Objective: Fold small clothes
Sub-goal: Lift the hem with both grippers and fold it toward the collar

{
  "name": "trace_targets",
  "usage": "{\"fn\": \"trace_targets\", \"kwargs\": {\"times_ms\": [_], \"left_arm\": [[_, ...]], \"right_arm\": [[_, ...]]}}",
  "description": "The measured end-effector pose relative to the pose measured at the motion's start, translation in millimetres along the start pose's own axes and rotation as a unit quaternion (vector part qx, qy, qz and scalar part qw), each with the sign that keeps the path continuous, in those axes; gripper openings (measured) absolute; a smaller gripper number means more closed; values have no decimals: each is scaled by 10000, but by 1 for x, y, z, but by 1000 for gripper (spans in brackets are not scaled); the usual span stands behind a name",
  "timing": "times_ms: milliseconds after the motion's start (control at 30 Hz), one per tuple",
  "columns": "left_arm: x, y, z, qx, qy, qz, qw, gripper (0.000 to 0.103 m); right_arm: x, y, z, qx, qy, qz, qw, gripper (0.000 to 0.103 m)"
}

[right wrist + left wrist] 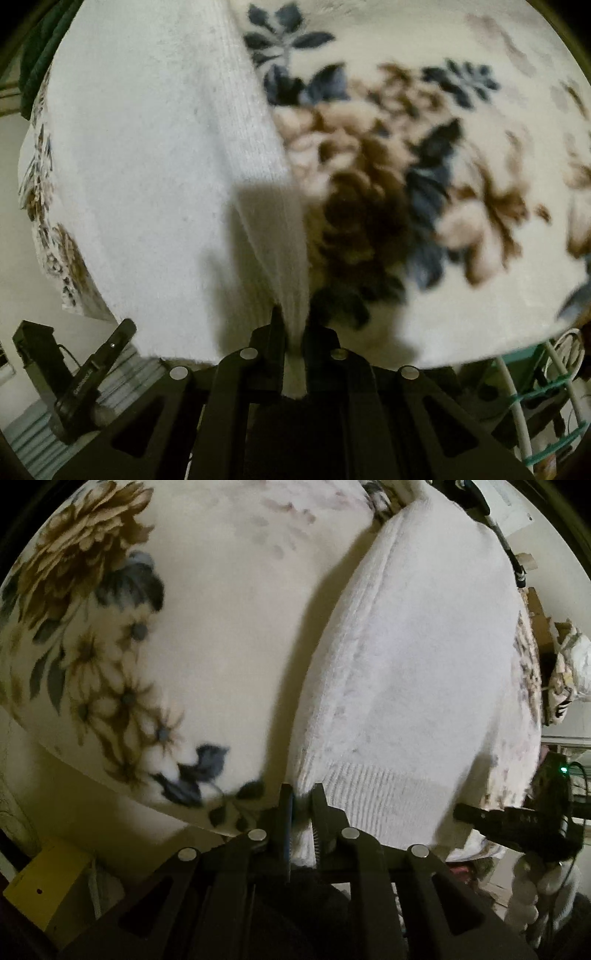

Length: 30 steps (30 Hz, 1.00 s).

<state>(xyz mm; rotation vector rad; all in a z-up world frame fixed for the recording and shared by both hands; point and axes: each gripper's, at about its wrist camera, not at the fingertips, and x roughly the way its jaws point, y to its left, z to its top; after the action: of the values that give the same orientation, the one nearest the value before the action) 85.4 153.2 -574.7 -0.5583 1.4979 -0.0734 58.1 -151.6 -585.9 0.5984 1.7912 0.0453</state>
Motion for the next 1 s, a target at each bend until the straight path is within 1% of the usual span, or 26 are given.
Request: {"fn": "trace_targets", "kwargs": {"times_ms": [33,67,100,133,167,200,233,367,400,433,500,533,567,600,700,800,833,867,900,933,967,1000], "left_arm": [[-3,3,1,-35,29,-32,10000,18],[-8,5,1,-121,15,-190,9997,19],[-12,8,1,-213,-15,-423,9989,21],[-13,11,2,-271,-23,-506,9984,27],[-14,13,2,-350,-31,-545,9979,35],[-16,16,2,-418,-57,-605,9973,39],[-15,17,3,-454,-88,-677,9966,41],[-2,14,13,-375,-65,-724,9966,41],[4,12,18,-275,-47,-767,9967,41],[11,8,22,-144,0,-803,9967,41],[22,0,27,66,44,-764,9970,42],[24,-4,28,144,24,-832,9964,52],[24,-8,30,229,8,-970,9950,57],[23,-12,31,297,9,-1014,9944,57],[26,-21,31,516,69,-991,9937,57],[27,-24,33,459,79,-1091,9929,57],[27,-25,34,436,72,-1123,9927,57],[25,-27,34,423,48,-1139,9926,46],[25,-28,34,419,50,-1105,9930,30],[27,-30,33,391,131,-1051,9936,11],[28,-31,33,354,134,-1068,9936,10],[25,-32,31,311,86,-1000,9945,10]], "right_arm": [[-1,-2,2,32,36,89,9999,15],[-4,-2,4,51,74,174,9998,22],[-7,-3,4,66,77,289,9995,28],[-11,-10,4,84,53,392,9992,40],[-14,-10,3,127,10,454,9989,50],[-17,-11,2,169,-34,485,9987,52],[-18,-11,1,225,-70,549,9982,53],[-10,-12,5,395,-109,781,9961,53],[-7,-17,2,361,-120,849,9957,53],[-3,-25,9,323,-140,907,9953,53],[6,-21,11,214,-161,1080,9938,53],[14,-13,11,181,-168,1170,9928,53],[17,-12,13,161,-168,1262,9917,53],[18,-12,15,168,-153,1402,9899,54],[28,-8,14,127,-15,1742,9846,54],[38,-3,17,198,27,1953,9805,54],[40,-4,18,242,60,2023,9790,54],[39,-5,20,256,90,2071,9779,54],[39,-2,19,243,97,2055,9783,52],[41,0,18,227,106,1976,9800,43],[40,-5,17,193,155,1912,9812,27],[39,-10,16,194,223,1926,9808,22]]}}
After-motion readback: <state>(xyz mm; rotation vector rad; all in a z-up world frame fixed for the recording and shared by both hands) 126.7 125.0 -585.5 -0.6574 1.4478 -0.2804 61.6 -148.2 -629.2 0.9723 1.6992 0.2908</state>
